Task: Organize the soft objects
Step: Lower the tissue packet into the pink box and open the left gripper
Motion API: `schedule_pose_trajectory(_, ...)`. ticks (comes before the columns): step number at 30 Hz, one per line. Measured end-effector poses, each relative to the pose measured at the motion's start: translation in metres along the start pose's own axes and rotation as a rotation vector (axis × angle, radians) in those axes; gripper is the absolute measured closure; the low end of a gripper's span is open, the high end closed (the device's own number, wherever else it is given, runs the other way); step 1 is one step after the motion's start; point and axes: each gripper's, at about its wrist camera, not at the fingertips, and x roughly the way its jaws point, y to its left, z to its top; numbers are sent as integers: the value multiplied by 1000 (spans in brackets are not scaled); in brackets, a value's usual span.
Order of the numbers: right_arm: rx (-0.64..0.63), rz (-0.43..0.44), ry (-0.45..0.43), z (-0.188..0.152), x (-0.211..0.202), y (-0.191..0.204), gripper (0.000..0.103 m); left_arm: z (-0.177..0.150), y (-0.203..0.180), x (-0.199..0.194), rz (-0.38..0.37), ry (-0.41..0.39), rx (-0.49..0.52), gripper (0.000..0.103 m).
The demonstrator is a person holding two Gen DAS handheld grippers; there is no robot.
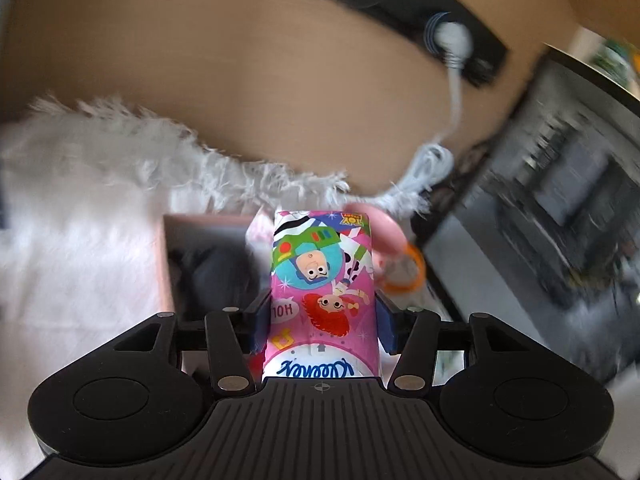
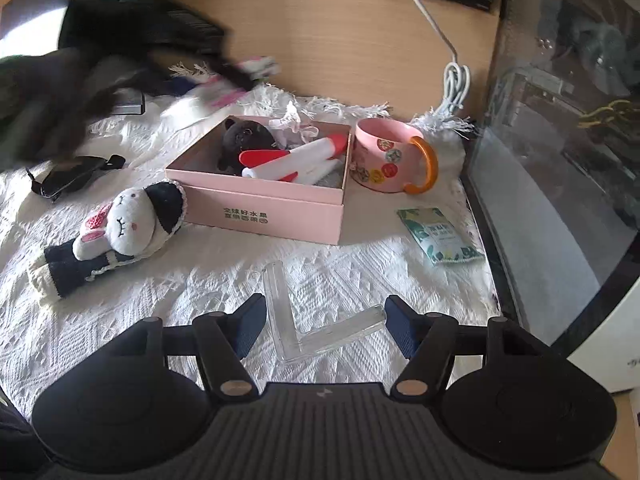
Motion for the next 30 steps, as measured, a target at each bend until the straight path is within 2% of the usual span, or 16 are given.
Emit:
schedule_pose_trajectory(2, -3, -14, -2, -2, -1, 1, 37, 8, 2, 32, 28, 51, -13, 46)
schedule_pose_trajectory(4, -1, -26, -6, -5, -3, 0, 37, 7, 5, 63, 109, 111, 12, 46)
schedule_pose_trajectory(6, 14, -31, 1, -6, -3, -3, 37, 2, 10, 84, 136, 162, 14, 45)
schedule_pose_trajectory(7, 24, -38, 6, -8, -2, -5, 37, 0, 15, 89, 139, 172, 0, 38)
schedule_pose_trajectory(9, 40, -47, 17, -10, -1, -8, 37, 0, 22, 88, 108, 162, -32, 39)
schedule_pose_trajectory(11, 45, -50, 23, -11, -1, -10, 37, -1, 20, 84, 111, 163, -5, 43)
schedule_pose_trajectory(13, 40, -49, 26, -11, -1, -11, 37, 0, 13, 75, 134, 150, 59, 43)
schedule_pose_trajectory(16, 30, -45, 24, -8, 1, -11, 37, 6, 9, 54, 121, 92, 117, 43)
schedule_pose_trajectory(23, 11, -8, 8, 5, 8, -8, 37, -7, 15, -18, 71, -65, 29, 43)
schedule_pose_trajectory(26, -16, 16, -38, 25, 13, -6, 37, -30, 23, -52, 53, -84, -10, 43)
schedule_pose_trajectory(30, -75, 65, -137, 76, 29, 3, 37, -74, 38, -97, 90, -54, -46, 43)
